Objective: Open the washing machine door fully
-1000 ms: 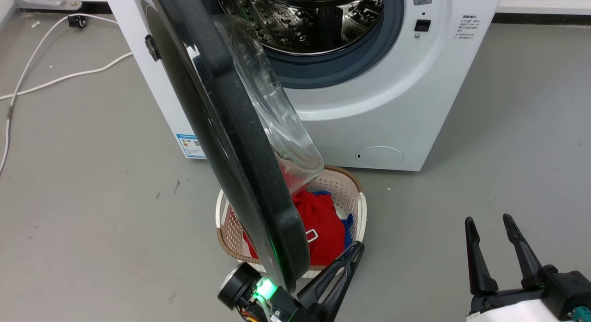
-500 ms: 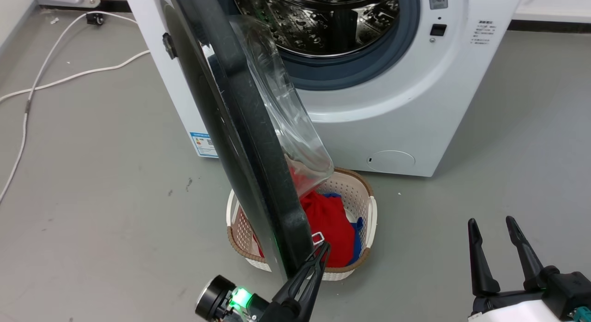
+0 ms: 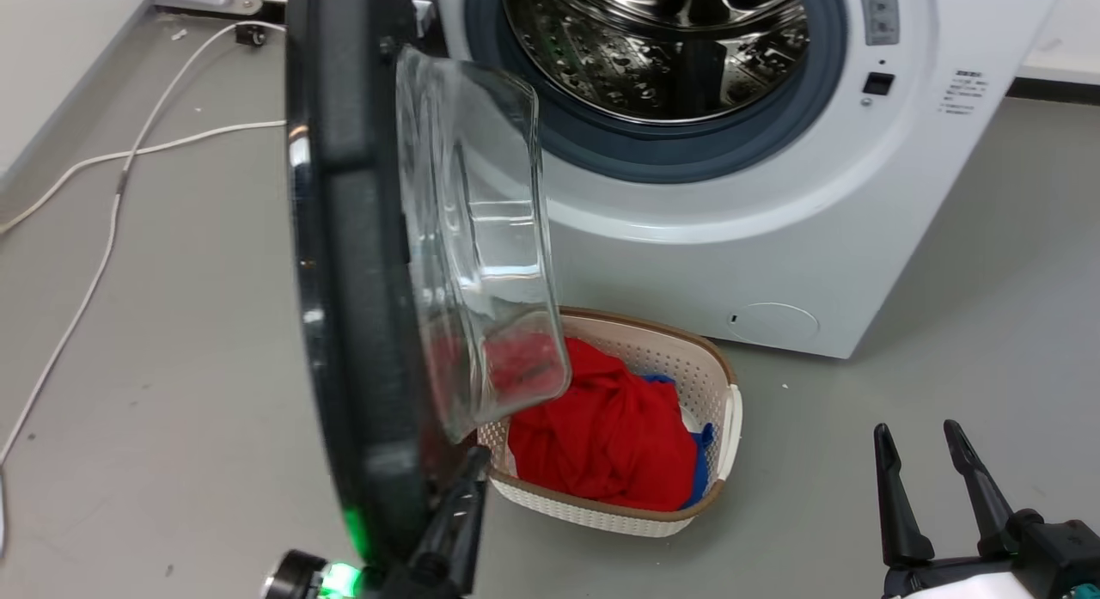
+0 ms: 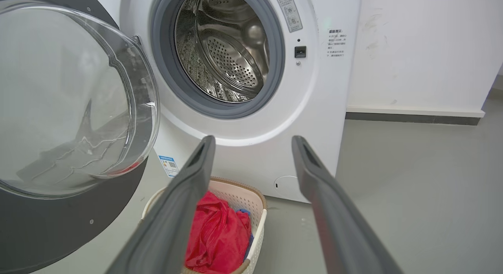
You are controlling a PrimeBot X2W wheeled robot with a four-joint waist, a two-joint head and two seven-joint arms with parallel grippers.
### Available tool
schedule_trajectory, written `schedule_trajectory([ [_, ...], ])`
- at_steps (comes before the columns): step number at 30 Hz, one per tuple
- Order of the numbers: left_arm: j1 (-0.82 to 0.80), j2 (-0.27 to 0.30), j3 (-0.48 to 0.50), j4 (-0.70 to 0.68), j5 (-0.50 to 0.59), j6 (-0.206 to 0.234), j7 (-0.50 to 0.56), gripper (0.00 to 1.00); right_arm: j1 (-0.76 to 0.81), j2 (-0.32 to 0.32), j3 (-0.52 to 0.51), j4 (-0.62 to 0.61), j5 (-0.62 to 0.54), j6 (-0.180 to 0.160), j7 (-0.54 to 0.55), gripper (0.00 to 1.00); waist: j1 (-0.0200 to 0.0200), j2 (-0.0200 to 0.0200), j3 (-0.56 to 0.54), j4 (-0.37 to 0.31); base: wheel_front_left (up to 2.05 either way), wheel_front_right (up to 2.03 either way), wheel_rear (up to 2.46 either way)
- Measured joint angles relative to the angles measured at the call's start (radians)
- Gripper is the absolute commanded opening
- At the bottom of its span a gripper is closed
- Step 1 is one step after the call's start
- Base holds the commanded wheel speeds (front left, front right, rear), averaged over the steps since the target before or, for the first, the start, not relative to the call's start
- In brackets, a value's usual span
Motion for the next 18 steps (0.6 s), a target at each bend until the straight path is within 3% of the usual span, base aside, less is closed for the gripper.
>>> schedule_trajectory([
  [7, 0.024, 0.022, 0.074, -0.019, 0.001, 0.019, 0.0, 0.0, 0.0, 0.0, -0.006, 0.003, -0.004, 0.0, 0.0, 1.0, 0.0, 0.0, 0.0, 0.043, 0.0, 0.0, 0.0],
  [14, 0.052, 0.054, 0.204, -0.028, -0.012, 0.054, 0.0, 0.0, 0.0, 0.0, -0.005, 0.003, -0.004, 0.0, 0.0, 1.0, 0.0, 0.0, 0.002, 0.066, 0.0, 0.0, 0.0],
  [18, 0.066, 0.085, 0.287, -0.026, -0.042, 0.048, 0.0, 0.0, 0.0, 0.0, -0.006, 0.001, -0.007, 0.0, 0.0, 1.0, 0.0, 0.0, 0.009, 0.074, 0.0, 0.0, 0.0],
])
